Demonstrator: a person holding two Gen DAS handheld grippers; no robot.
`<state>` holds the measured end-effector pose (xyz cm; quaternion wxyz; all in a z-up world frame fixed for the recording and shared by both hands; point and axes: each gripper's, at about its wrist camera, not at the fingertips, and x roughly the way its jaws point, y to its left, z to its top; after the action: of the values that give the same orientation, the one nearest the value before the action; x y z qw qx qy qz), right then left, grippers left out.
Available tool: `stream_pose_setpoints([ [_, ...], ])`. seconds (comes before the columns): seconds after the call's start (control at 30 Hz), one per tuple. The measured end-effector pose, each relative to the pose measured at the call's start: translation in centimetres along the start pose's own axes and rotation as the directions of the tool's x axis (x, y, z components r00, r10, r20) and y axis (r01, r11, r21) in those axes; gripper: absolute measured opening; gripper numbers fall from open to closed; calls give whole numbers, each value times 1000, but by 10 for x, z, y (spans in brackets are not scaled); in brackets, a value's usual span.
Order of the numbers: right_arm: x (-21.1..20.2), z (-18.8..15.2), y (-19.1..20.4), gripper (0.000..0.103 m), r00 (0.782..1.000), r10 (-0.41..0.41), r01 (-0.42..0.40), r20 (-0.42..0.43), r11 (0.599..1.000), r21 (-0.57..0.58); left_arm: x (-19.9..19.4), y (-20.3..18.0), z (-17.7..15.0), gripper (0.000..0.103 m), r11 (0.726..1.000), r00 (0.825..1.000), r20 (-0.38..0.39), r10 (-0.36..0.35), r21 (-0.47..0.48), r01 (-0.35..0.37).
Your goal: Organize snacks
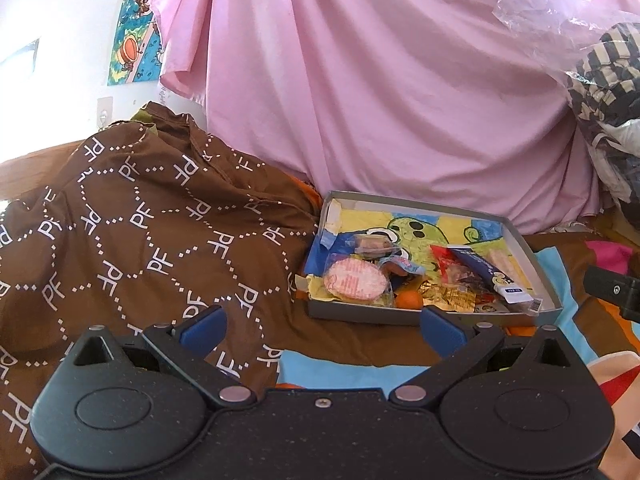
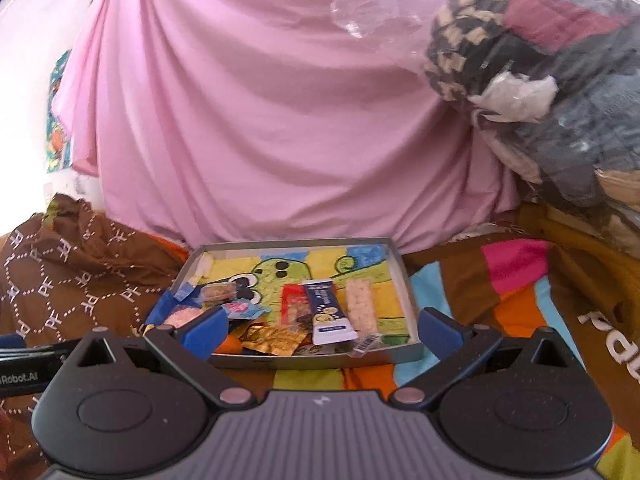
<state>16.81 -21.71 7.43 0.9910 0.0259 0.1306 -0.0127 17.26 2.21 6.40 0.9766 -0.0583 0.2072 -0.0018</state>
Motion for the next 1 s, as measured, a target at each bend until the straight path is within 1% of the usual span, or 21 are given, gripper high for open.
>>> stream_pose_setpoints([
  [0.13, -5, -3, -4, 103, 1000, -2, 2, 11, 1000, 7, -7, 0, -3, 102, 1000, 1000, 4, 19, 4, -19],
  [0.27, -10, -6, -6, 103, 999, 9, -9, 34, 1000, -13, -17, 3, -9, 102, 999, 999, -3, 42, -18, -42],
  [0.33, -12, -8, -7, 103, 999, 17, -16, 43, 1000, -20, -24, 4, -12, 102, 999, 999, 13, 40, -24, -40],
  [0.4, -13, -13, -9, 103, 998, 21, -20, 51, 1000, -21, -30, 0, -16, 102, 999, 999, 31, 35, 8, -35],
  [0.5, -16, -21, -13, 103, 998, 39, -37, 53, 999, -26, -38, -7, -23, 102, 996, 998, 39, 46, 73, -49],
  [0.53, -18, -24, -14, 103, 998, 40, -39, 52, 999, -28, -40, -8, -25, 102, 995, 997, 38, 64, 71, -67],
  [0.6, -22, -29, -17, 103, 998, 47, -46, 49, 998, -35, -48, -7, -28, 102, 994, 994, 37, 100, 30, -101],
  [0.7, -29, -34, -20, 103, 997, 58, -56, 48, 998, -36, -59, -1, -32, 102, 992, 992, 43, 120, -47, -118],
  [0.77, -34, -35, -22, 103, 997, 65, -63, 53, 998, -27, -62, 0, -33, 102, 989, 991, 45, 130, -75, -126],
  [0.83, -37, -36, -24, 103, 996, 68, -67, 56, 998, -13, -63, -1, -34, 102, 990, 991, 50, 125, -75, -121],
  [1.0, -41, -34, -27, 103, 995, 83, -84, 62, 996, 13, -66, -9, -45, 102, 994, 992, 73, 102, -35, -100],
])
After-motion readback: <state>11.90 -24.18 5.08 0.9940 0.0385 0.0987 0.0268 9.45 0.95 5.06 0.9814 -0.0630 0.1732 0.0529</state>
